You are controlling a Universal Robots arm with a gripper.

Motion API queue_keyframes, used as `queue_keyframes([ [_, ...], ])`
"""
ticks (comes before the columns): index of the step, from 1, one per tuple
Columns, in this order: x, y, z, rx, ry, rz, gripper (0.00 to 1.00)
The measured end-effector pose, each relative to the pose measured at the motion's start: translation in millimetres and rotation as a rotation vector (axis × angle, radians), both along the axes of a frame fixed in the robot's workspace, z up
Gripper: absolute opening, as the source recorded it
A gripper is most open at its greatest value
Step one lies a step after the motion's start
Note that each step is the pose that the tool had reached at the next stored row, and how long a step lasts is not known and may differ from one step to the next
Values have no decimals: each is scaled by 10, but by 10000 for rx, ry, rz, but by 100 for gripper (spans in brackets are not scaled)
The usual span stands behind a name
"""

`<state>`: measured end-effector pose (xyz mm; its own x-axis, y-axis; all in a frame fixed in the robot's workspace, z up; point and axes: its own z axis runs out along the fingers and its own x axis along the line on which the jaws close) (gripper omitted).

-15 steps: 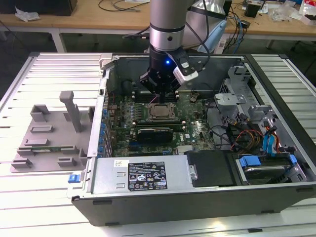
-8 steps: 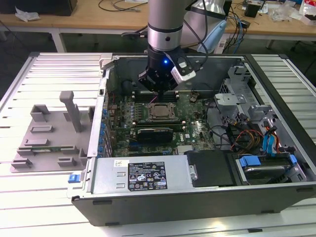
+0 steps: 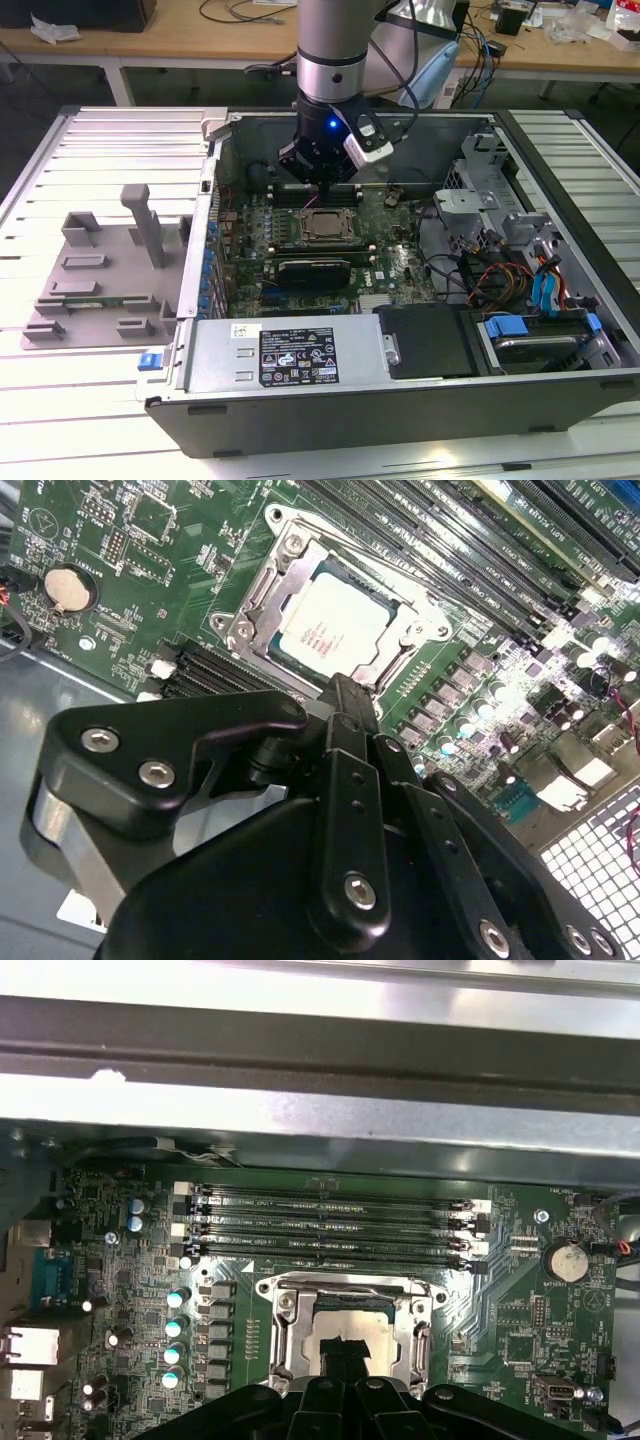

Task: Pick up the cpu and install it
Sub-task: 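Install the first cpu locking lever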

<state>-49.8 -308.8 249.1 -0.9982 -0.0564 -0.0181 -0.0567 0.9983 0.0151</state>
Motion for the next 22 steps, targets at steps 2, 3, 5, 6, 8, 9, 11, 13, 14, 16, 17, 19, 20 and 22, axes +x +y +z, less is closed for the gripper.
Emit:
queue_keyframes([
  [2, 0, 0, -1, 1, -1, -1, 11],
  [3, -12, 2, -1, 4, -1, -4, 11],
  [5, -64, 4, -5, 30, -1, -2, 11],
  [6, -66, 4, -9, 103, -1, -9, 11],
  [8, -66, 4, -15, 135, -4, -211, 11],
  [9, -66, 4, -21, 150, -4, -513, 11],
  [11, -66, 11, -32, 193, -6, -754, 11],
  [13, -66, 41, -40, 252, -4, -754, 11],
  [14, -66, 54, -44, 273, -3, -754, 11],
  [16, -66, 75, -49, 305, -1, -754, 11],
  [17, -66, 89, -53, 325, -1, -754, 11],
  [19, -66, 115, -61, 374, 2, -754, 11],
  [20, -66, 126, -66, 408, 2, -754, 11],
  [22, -66, 133, -89, 445, 4, -754, 11],
])
